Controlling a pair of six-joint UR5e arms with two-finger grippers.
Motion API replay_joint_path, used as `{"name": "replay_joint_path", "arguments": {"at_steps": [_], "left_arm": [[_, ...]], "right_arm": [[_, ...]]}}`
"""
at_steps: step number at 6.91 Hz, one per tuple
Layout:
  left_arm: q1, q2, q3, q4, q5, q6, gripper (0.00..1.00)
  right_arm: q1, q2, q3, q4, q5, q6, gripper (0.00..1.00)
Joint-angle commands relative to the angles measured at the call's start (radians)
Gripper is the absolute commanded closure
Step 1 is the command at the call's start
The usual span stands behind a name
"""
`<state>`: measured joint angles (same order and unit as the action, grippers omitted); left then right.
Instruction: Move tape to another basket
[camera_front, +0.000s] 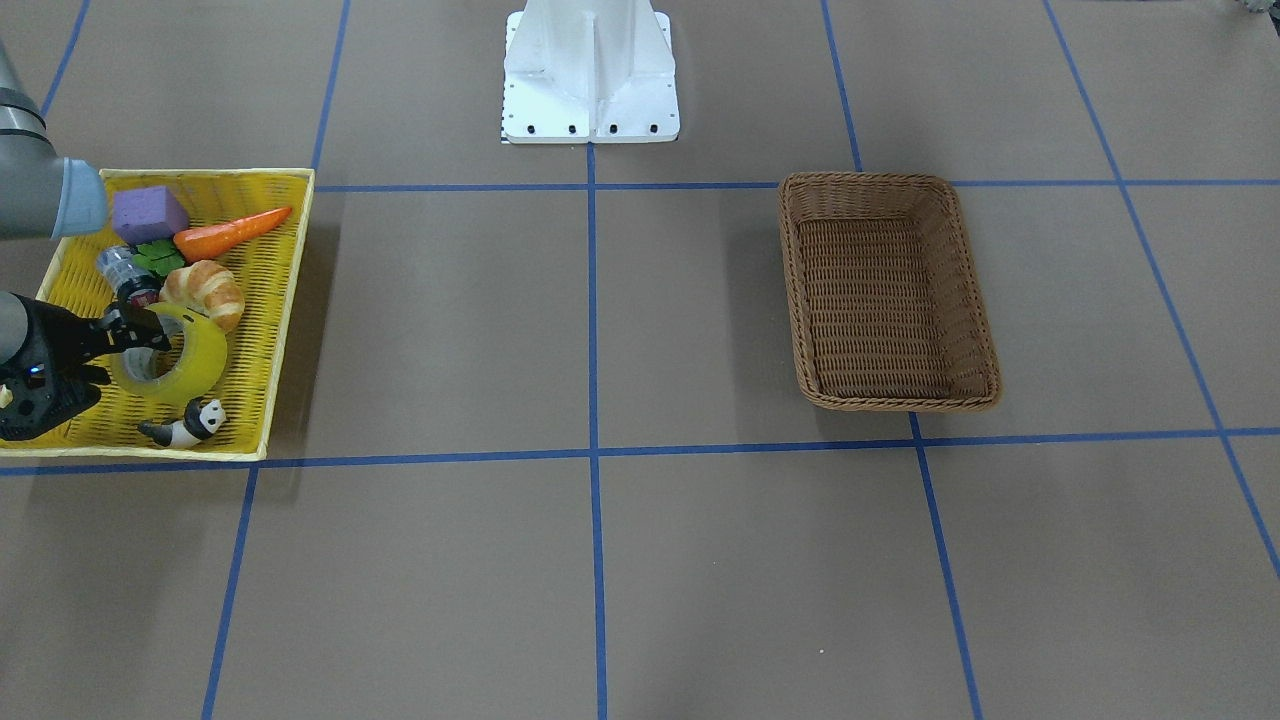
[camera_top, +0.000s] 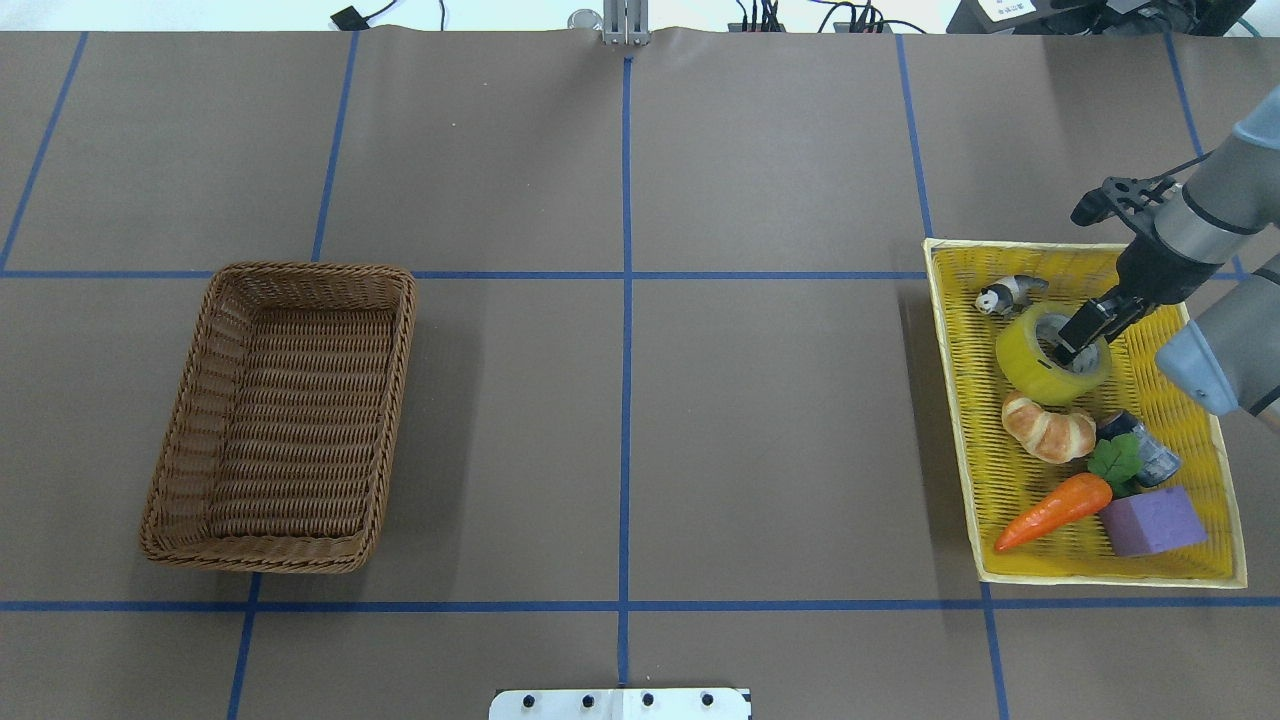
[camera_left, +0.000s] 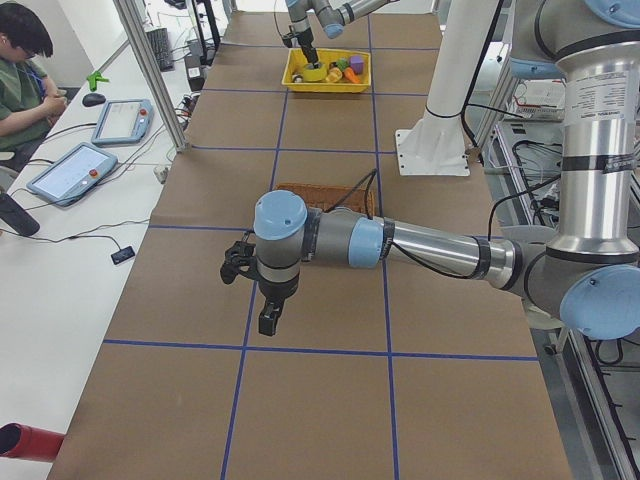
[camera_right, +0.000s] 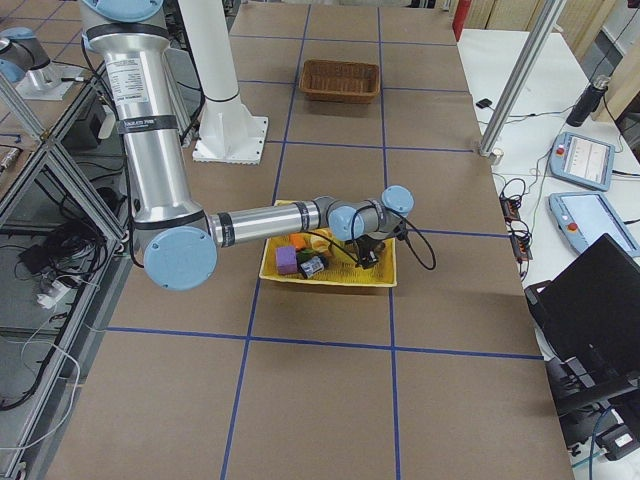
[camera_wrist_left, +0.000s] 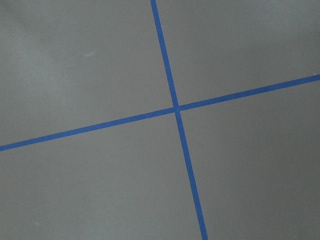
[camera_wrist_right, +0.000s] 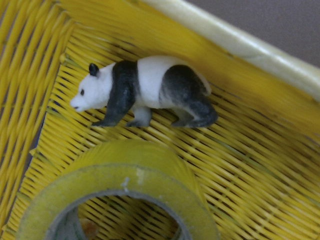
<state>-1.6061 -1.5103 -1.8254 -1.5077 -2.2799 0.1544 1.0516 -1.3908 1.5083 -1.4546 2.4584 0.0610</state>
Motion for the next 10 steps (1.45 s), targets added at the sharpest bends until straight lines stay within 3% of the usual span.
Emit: {"name": "replay_joint_path", "arguments": {"at_steps": [1, 2, 5, 7, 8, 9, 10], "left_arm": [[0.000, 0.001, 0.000, 0.000, -0.001, 0.000, 0.02], [0.000, -0.001, -0.002, 0.000, -0.001, 0.000, 0.02], [0.000, -0.002, -0.017, -0.002, 0.000, 0.002, 0.02], [0.005, -0.013, -0.018, -0.114, -0.003, -0.024, 0.02], [0.011, -0.014, -0.015, -0.180, -0.006, -0.127, 0.02], [0.038, -0.014, -0.002, -0.321, -0.070, -0.292, 0.02], [0.075, -0.022, 0.005, -0.419, -0.105, -0.484, 0.02]], "right_arm": [[0.001, 0.001, 0.018, 0.005, 0.001, -0.004, 1.00], [0.011, 0.000, 0.032, 0.057, 0.007, 0.002, 1.00], [0.157, 0.001, 0.082, 0.077, 0.271, 0.011, 1.00], [0.159, 0.065, 0.176, 0.079, 0.287, 0.191, 1.00], [0.156, 0.125, 0.226, 0.079, 0.275, 0.330, 1.00], [0.148, 0.194, 0.243, 0.080, 0.257, 0.453, 1.00], [0.105, 0.217, 0.292, 0.094, 0.181, 0.559, 1.00]]}}
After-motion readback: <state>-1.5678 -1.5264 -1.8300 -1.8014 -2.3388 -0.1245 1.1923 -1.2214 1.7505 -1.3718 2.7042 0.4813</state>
